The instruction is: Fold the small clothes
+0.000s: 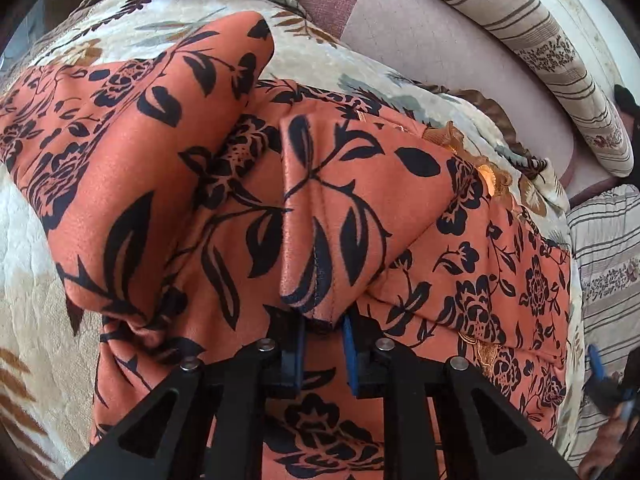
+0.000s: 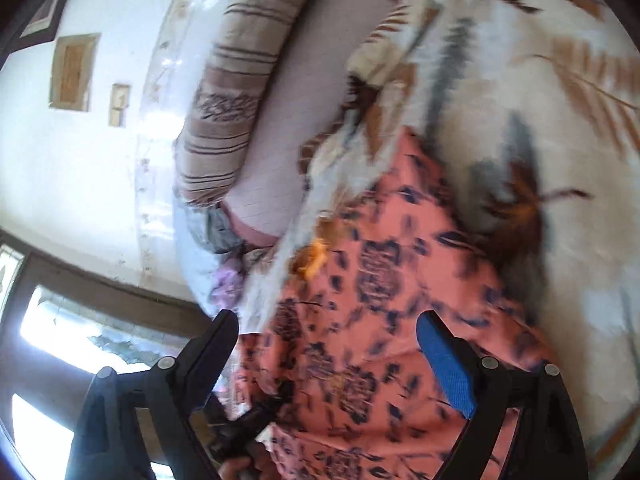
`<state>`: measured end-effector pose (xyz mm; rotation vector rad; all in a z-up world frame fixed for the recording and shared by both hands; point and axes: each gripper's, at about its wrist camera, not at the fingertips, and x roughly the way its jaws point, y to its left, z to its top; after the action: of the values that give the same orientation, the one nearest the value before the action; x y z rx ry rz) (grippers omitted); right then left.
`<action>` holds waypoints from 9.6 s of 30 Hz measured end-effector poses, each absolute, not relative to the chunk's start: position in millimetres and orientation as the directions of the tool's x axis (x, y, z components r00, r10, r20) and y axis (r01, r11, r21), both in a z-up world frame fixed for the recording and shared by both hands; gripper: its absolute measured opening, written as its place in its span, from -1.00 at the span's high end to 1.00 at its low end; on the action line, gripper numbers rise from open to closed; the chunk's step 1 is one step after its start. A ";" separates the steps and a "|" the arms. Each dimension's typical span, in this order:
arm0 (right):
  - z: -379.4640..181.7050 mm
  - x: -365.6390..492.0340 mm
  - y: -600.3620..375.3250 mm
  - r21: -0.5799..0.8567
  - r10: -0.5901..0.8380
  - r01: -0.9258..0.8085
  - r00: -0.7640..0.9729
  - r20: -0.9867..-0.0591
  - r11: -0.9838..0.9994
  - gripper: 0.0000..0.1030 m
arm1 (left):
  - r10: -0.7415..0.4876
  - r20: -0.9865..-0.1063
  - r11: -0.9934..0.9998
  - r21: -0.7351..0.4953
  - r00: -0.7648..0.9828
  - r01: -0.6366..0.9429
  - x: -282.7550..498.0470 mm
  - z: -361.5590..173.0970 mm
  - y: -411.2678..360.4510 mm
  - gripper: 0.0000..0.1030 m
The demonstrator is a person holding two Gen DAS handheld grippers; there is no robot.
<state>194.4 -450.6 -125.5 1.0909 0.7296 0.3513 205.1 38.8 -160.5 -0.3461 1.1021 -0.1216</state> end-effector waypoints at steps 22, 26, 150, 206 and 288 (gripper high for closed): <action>-145.9 245.0 -509.4 0.698 0.337 0.327 0.697 -0.634 0.637 -0.56 | -0.124 -0.906 0.986 -0.157 0.405 -0.050 237.8 -155.2 69.7 0.19; -125.6 259.2 -479.5 0.812 0.561 0.121 0.665 -0.494 0.571 -0.57 | -0.106 -0.907 0.990 -0.133 0.407 -0.039 241.3 -159.8 63.0 0.18; -174.7 284.7 -411.4 0.651 0.395 0.204 0.651 -0.648 0.732 -0.46 | -0.048 -0.814 0.996 -0.086 0.578 -0.039 272.9 -183.7 71.7 -1.00; -196.6 -75.9 -433.1 0.656 0.516 0.243 0.449 -0.729 0.715 0.76 | -0.159 -0.884 0.978 -0.203 0.440 -0.055 -64.3 -151.2 139.0 0.86; -147.7 58.0 -445.4 0.452 0.338 0.242 0.395 -0.854 0.858 -0.82 | -0.176 -0.887 0.983 -0.179 0.427 0.035 46.0 -186.0 106.0 -0.34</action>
<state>58.0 -445.4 -147.7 0.5687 1.1814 0.0652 46.0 106.0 -186.0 -0.1406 1.1227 -0.1325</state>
